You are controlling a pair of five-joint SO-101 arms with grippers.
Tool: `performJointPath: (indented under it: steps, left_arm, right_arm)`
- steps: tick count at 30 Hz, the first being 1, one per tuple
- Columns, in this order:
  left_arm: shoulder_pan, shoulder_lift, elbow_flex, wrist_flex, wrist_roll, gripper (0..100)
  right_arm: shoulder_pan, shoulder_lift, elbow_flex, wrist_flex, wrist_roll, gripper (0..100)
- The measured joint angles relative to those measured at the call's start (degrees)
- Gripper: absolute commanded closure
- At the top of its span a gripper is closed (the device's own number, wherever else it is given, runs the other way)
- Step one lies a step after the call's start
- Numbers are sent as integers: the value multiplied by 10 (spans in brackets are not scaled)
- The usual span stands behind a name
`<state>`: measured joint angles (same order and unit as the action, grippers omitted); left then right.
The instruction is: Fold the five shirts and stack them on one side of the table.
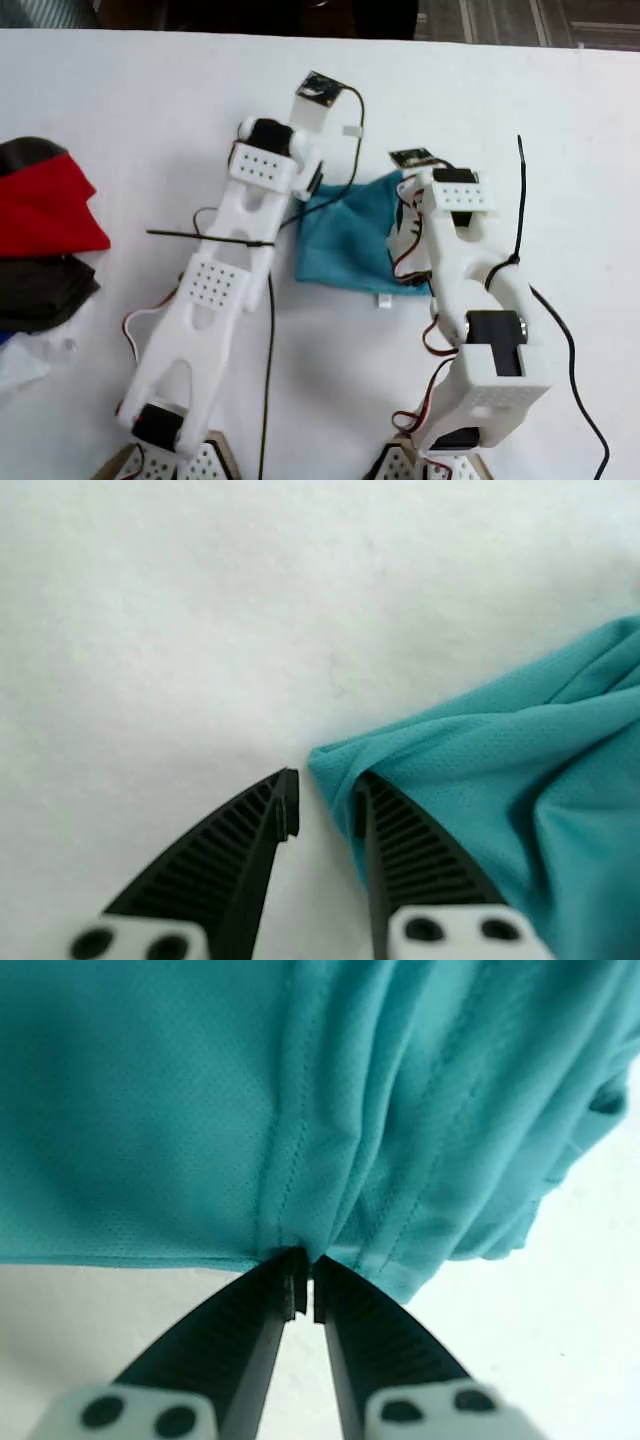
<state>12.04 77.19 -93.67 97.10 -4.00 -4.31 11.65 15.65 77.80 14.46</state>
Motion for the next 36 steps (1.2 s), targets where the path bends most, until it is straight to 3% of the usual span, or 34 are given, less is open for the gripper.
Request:
performJointPath:
  steps: [7,13,27,36]
  left_arm:
    - [0,0,0,0,0,877]
    - [0,0,0,-2,0,877]
    - [0,0,0,-2,0,877]
    - [0,0,0,-2,0,877]
  right_arm:
    - [11,0,0,-4,0,967]
    - [10,0,0,-4,0,854]
    - [3,-7,-39,45,-9,884]
    - [-45,-6,-40,36,-26,883]
